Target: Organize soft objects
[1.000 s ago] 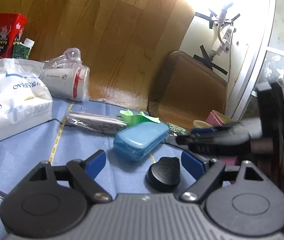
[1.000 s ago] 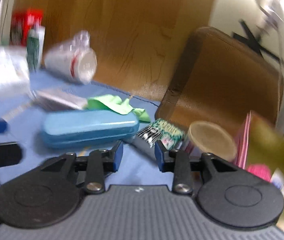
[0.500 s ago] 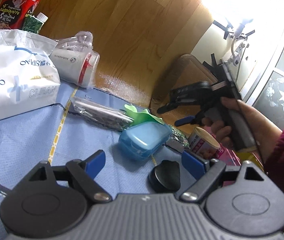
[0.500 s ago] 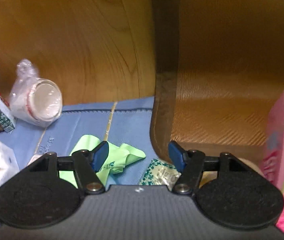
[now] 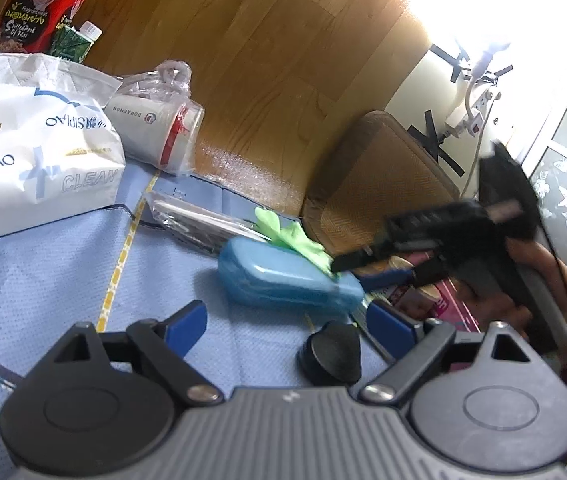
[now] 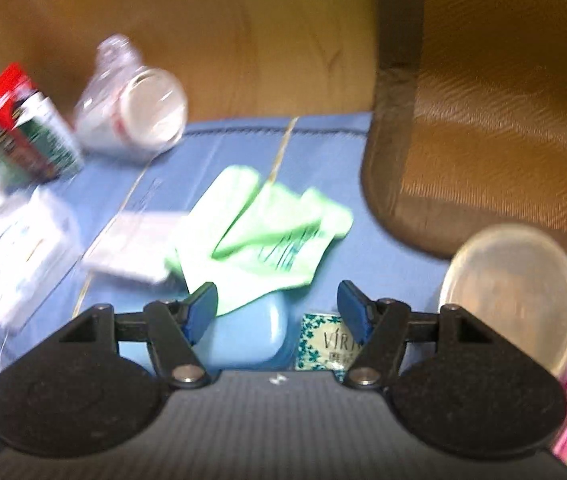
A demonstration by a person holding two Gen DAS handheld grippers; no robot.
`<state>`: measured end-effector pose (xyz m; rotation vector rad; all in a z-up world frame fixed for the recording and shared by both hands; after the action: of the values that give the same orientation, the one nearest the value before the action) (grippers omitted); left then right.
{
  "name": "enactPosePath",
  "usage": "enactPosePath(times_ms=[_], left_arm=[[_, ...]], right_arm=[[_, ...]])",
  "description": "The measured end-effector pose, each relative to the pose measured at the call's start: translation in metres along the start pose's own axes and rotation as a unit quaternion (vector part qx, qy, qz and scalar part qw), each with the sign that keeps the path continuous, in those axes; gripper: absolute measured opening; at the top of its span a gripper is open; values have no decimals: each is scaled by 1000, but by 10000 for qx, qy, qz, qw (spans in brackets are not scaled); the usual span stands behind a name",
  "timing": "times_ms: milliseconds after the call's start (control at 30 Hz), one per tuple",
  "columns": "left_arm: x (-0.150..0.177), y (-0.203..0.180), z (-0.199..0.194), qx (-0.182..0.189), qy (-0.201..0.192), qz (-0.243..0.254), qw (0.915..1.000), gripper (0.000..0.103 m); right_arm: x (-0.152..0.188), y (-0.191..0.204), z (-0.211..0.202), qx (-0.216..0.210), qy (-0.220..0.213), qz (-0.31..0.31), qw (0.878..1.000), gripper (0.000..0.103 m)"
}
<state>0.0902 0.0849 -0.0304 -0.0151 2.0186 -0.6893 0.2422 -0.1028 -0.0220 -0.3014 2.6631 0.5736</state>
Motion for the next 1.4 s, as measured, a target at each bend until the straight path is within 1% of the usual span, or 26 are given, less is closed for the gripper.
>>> enactPosePath(times_ms=[67,200,267,333,400,433,500,600,667,733,800,867,933,967,1000,1033,1067,1100,1167,1200,1233,1333,1367,1400], left_arm=[[1,-2,-1,12,-14,70,10000,90],[1,-6,-2,59,-50,183,9998,90],[1,-8,-3,102,-65,214,9997,90],[1,-10,-4,145,-85,259,9995,90],[2,-13,-5,212,-95,329,9992,90],[2,-16,-5,262,-74,374,9989,90],[5,-23,-4,432,30,457,9980,89],[14,-51,2,766,298,688,9942,89],[22,-76,9,955,500,940,9897,89],[29,-97,20,1056,672,1098,9860,90],[34,-115,35,1116,859,1229,9824,90],[40,-129,50,1153,1000,1386,9785,90],[47,-136,66,1202,1234,1408,9749,84],[50,-138,73,1299,1405,1344,9723,68],[54,-138,77,1272,1502,1299,9718,65],[55,-138,75,1236,1449,1329,9727,63],[57,-140,71,1279,1444,1366,9716,59],[58,-141,65,1337,1455,1326,9713,58],[56,-145,50,1483,1369,1216,9718,58],[53,-153,43,1560,1249,1260,9717,58],[48,-162,37,1646,1129,1342,9706,58],[36,-193,33,1872,902,1529,9662,60],[33,-206,35,1957,850,1633,9632,61],[31,-217,39,2022,842,1728,9603,62]], right_arm=[[16,-2,-6,-159,55,24,9999,68],[62,-7,-17,-401,225,10,9989,69],[84,-4,-32,-606,84,-57,9981,68],[106,1,-59,-646,-524,-215,9963,68],[132,6,-86,-581,-1204,-528,9896,70],[148,6,-96,-479,-1492,-664,9854,71],[179,4,-108,-100,-1988,-876,9761,74],[207,-16,-109,379,-2305,-934,9678,75],[215,-25,-103,644,-2396,-903,9645,75],[217,-32,-97,765,-2367,-923,9642,75],[218,-30,-84,890,-2322,-1010,9633,75],[221,-24,-79,1047,-2444,-1130,9574,76],[220,-26,-79,1036,-2514,-1063,9564,76],[220,-27,-79,1018,-2559,-1014,9560,75],[221,-27,-78,1030,-2610,-1011,9545,70],[222,-28,-79,1052,-2664,-1007,9528,67],[224,-30,-82,1137,-2716,-994,9505,55],[226,-32,-85,1213,-2768,-1005,9479,49],[231,-33,-97,1136,-2895,-966,9455,37],[234,-32,-105,1072,-3020,-942,9426,37],[237,-31,-116,1018,-3204,-946,9370,37],[240,-28,-145,1063,-3780,-851,9157,37],[239,-31,-154,1092,-3943,-782,9091,37],[238,-35,-165,1156,-4146,-709,8998,37]])
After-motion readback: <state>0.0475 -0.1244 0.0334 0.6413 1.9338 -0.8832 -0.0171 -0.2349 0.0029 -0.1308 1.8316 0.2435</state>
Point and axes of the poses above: each gripper's, at about its wrist camera, not at the fingertips, and z roughly the way its jaws point, y to its left, x to its underside, the point moved 5 cm from there along z, roughly the way its jaws point, and after that the axes turned 3 degrees about z, right-handed, at the moved point
